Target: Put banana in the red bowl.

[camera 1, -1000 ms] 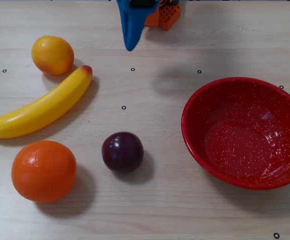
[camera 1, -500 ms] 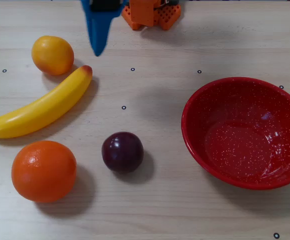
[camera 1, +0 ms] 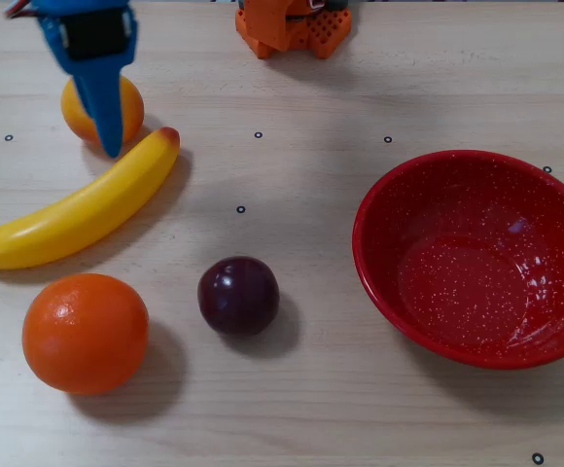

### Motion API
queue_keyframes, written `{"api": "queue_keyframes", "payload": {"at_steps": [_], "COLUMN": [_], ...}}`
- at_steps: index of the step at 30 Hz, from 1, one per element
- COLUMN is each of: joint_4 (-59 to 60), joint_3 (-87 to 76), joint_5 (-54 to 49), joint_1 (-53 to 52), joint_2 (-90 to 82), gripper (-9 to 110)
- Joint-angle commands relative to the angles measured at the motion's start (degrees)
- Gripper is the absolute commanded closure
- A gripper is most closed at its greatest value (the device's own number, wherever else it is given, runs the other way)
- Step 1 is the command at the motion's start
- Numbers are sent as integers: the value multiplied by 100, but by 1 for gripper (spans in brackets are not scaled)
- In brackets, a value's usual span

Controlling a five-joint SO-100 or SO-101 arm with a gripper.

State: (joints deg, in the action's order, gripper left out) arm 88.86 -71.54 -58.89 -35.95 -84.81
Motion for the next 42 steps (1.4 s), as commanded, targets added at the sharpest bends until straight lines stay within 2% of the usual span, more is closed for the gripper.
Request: {"api": "queue_keyframes", "payload": {"at_steps": [1, 8, 12, 28, 42], "joint_4": [176, 158, 26, 158, 1230], "joint_3": [773, 1591, 1793, 2918, 3850], "joint_5": [-589, -1723, -2118, -2839, -3296], "joint_1": [-185, -501, -562, -562, -782], "joint_2": [-26, 826, 1239, 2593, 3190], "gripper": [74, 66, 66, 63, 62]}}
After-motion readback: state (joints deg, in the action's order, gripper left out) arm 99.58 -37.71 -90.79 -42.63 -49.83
